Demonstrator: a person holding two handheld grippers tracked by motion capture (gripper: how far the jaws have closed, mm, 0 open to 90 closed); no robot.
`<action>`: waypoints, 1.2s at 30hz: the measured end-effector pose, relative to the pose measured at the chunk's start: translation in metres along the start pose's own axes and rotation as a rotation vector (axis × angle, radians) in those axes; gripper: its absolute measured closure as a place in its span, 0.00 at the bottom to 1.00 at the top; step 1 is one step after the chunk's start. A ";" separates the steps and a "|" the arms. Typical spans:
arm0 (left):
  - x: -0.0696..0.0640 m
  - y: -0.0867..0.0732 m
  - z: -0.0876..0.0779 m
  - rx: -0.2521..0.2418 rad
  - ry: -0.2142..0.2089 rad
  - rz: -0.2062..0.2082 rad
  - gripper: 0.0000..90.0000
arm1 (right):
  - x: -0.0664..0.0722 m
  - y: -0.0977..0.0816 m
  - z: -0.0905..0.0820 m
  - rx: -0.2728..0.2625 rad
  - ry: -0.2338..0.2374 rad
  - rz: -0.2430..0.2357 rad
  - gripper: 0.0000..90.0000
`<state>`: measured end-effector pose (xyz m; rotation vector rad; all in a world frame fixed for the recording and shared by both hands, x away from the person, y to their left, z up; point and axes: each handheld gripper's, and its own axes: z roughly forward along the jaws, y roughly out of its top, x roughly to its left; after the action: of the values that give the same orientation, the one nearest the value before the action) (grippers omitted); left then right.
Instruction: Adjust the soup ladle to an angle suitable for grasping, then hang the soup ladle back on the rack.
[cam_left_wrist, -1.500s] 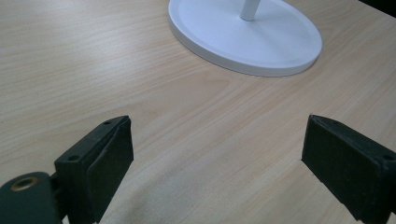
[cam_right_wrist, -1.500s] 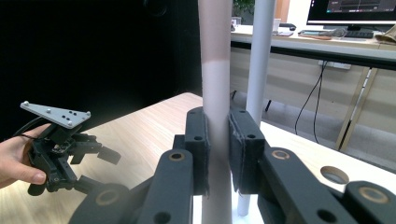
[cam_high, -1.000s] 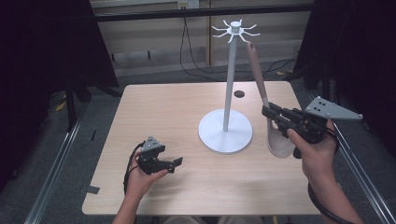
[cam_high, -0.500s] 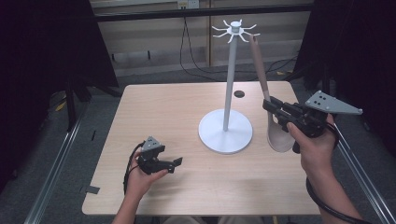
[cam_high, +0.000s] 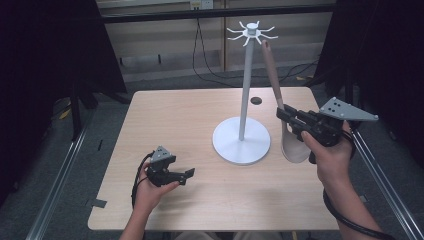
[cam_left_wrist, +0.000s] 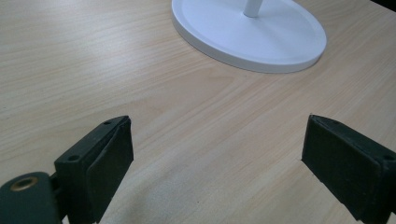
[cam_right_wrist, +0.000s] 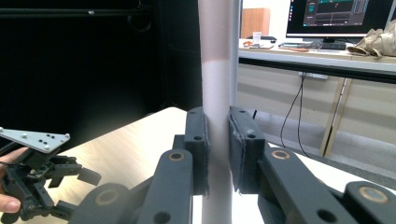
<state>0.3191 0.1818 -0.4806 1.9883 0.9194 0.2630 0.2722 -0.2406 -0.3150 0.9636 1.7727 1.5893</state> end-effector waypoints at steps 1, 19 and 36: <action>0.001 0.000 -0.001 0.001 0.001 0.000 0.10 | -0.001 0.000 0.002 0.000 -0.001 0.005 0.88; 0.001 0.000 0.000 0.002 0.006 0.001 0.10 | -0.003 -0.007 0.025 0.029 -0.014 0.022 0.88; 0.001 -0.001 -0.001 0.000 0.002 0.002 0.10 | -0.001 -0.006 0.050 0.064 0.005 0.042 0.88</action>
<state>0.3188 0.1833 -0.4807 1.9895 0.9193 0.2658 0.3119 -0.2129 -0.3282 1.0334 1.8286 1.5699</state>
